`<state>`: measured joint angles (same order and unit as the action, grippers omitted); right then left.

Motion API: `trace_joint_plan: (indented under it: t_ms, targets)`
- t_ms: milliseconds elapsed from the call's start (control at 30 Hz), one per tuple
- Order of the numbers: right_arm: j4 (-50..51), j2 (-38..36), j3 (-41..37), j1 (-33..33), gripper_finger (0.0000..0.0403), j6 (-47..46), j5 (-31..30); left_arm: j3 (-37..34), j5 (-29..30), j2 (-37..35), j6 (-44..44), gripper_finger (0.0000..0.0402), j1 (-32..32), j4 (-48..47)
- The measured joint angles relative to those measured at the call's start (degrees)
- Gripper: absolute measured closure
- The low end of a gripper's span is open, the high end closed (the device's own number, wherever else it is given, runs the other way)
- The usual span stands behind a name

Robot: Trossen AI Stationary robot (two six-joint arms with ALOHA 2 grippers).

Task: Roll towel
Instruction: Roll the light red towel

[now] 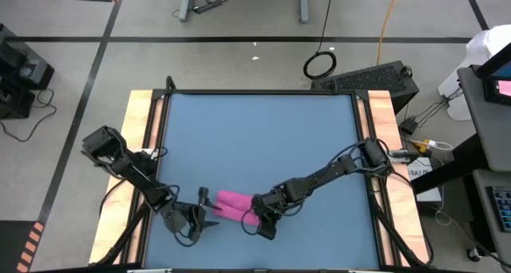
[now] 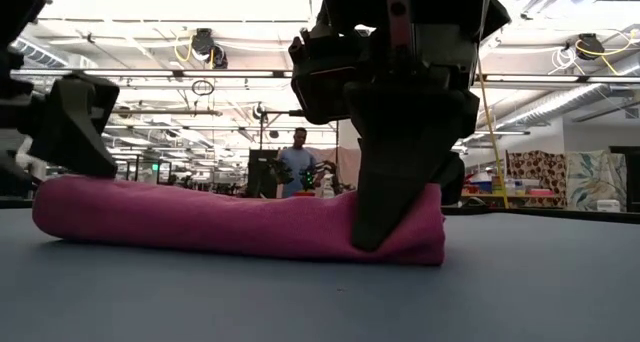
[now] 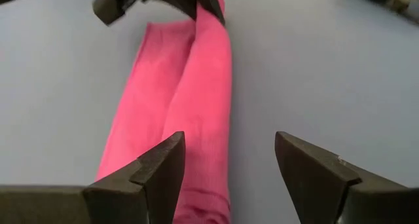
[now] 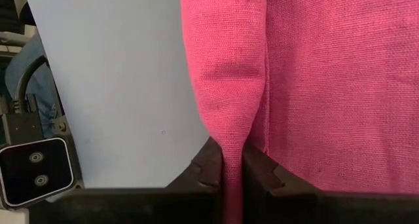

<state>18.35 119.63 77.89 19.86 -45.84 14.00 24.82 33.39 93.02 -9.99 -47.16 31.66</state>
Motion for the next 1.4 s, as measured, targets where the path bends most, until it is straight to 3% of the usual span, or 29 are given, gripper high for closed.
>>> trace_joint_plan:
  t_ms: [167, 267, 467, 667, 833, 1033, 1200, 1400]
  targets:
    - [0.0, 0.0, 0.0, 0.0, 0.0387, 0.0, -0.2, 0.0, -0.4, 2.0, -0.2, 0.0165, 0.3, -0.4]
    - [0.0, 0.0, 0.0, 0.0, 0.0387, 0.0, -0.2, 0.0, -4.0, 2.4, -0.6, 0.0189, 1.0, -1.2]
    - [-0.1, 0.0, 0.0, 0.0, 0.0374, 0.0, -0.4, 0.1, -6.1, 2.4, -5.1, 0.0288, 3.5, -3.0]
    - [0.0, 0.0, 0.3, 0.3, 0.0326, 0.5, -0.9, 0.3, -7.9, 2.2, -9.3, 0.0374, 6.0, -6.3]
    - [2.5, 0.0, 1.9, 1.5, 0.0286, 1.8, -3.2, 0.2, -7.9, 2.1, -11.5, 0.0376, 7.2, -6.4]
    - [15.3, 0.0, 7.5, 3.3, 0.0254, 5.7, -8.4, 0.2, -9.4, 2.2, -14.3, 0.0352, 8.4, -6.5]
    - [23.5, 0.0, 13.1, 6.2, 0.0240, 10.6, -17.8, 0.1, -11.9, 2.2, -17.1, 0.0360, 10.0, -6.6]
    - [23.9, 0.0, 15.2, 10.8, 0.0232, 12.6, -30.0, 0.1, -15.0, 2.2, -21.2, 0.0363, 12.1, -6.7]
